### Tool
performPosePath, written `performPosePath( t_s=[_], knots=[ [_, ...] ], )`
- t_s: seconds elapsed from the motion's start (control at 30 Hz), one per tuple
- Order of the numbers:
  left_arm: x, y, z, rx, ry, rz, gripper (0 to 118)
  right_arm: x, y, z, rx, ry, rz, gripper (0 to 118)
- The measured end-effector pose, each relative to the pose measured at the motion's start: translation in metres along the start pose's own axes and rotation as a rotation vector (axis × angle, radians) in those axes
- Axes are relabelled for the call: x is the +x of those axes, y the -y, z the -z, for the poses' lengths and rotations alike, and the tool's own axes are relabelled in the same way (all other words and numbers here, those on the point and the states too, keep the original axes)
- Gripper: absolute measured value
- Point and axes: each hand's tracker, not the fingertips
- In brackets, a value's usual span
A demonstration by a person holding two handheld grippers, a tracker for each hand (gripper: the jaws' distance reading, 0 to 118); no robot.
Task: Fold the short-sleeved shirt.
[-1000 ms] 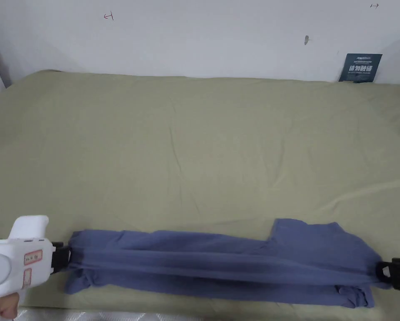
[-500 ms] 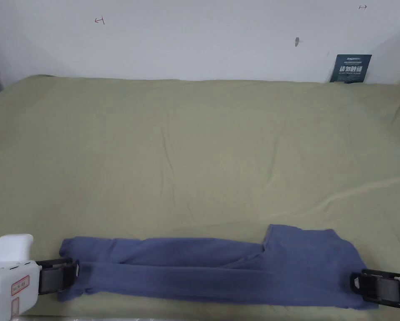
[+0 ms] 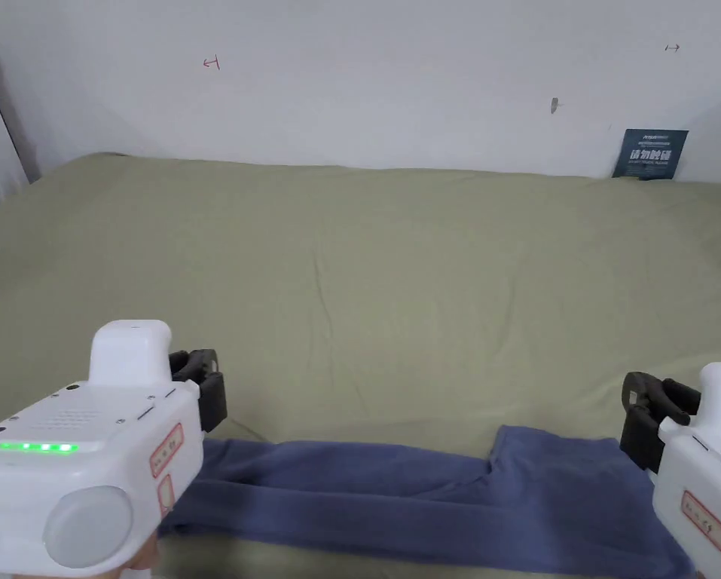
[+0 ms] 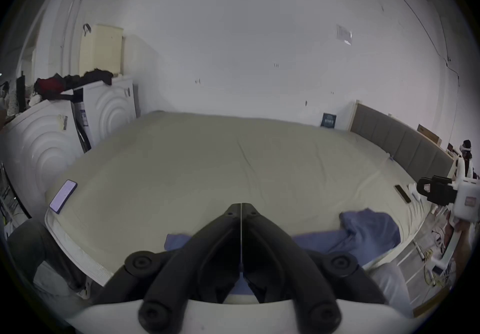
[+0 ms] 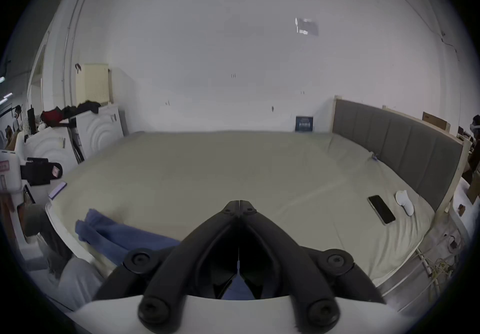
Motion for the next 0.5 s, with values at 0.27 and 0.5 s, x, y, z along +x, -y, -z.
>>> performPosePath(
  t_s=[0.27,0.5],
  knots=[
    [0.002,0.004,-0.026,0.092,-0.059,0.051,0,-0.023,0.001,-0.009,0.033,-0.015,-0.038,2],
    [-0.06,-0.001,-0.016,-0.029,-0.035,-0.075,0,-0.03,0.002,-0.008,-0.004,-0.032,-0.025,2]
  ],
)
